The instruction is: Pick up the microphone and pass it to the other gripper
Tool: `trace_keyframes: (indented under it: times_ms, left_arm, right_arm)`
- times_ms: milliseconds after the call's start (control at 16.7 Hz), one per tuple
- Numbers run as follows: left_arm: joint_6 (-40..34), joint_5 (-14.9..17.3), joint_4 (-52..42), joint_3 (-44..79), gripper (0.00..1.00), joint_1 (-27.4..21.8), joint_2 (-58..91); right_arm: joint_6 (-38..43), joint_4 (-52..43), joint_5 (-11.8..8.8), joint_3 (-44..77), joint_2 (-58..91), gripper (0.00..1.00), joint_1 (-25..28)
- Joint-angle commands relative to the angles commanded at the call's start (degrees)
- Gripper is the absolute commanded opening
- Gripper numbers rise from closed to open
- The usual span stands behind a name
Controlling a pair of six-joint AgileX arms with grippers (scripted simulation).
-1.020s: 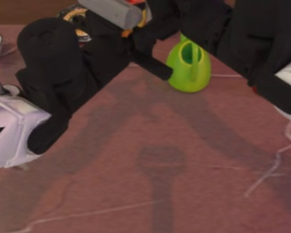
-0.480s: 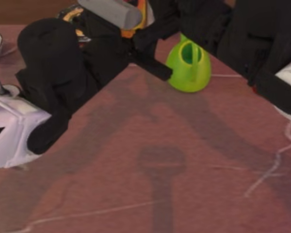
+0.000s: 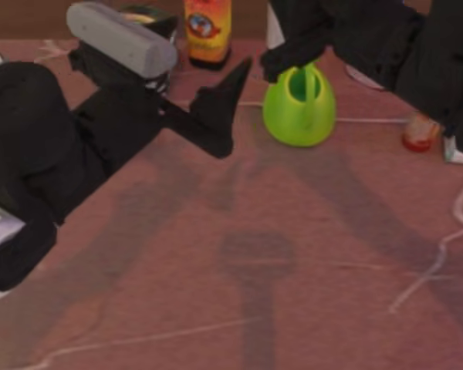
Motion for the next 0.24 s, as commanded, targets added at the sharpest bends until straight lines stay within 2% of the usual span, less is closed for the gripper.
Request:
trace_keyframes:
  times_ms: [120,240]
  left_arm:
    - [0.0,0.45,-0.64,-3.19,1.0,0.71,-3.74]
    - [0.01,0.65,-0.86,-4.47,1.0,1.01,-5.05]
  right_arm:
    - [-0.03,-0.06,-1.68,-1.39,-1.5,0.0,-1.46]
    - [-0.03,-0.09,-2.38,-2.01,-2.15,0.0,-2.16]
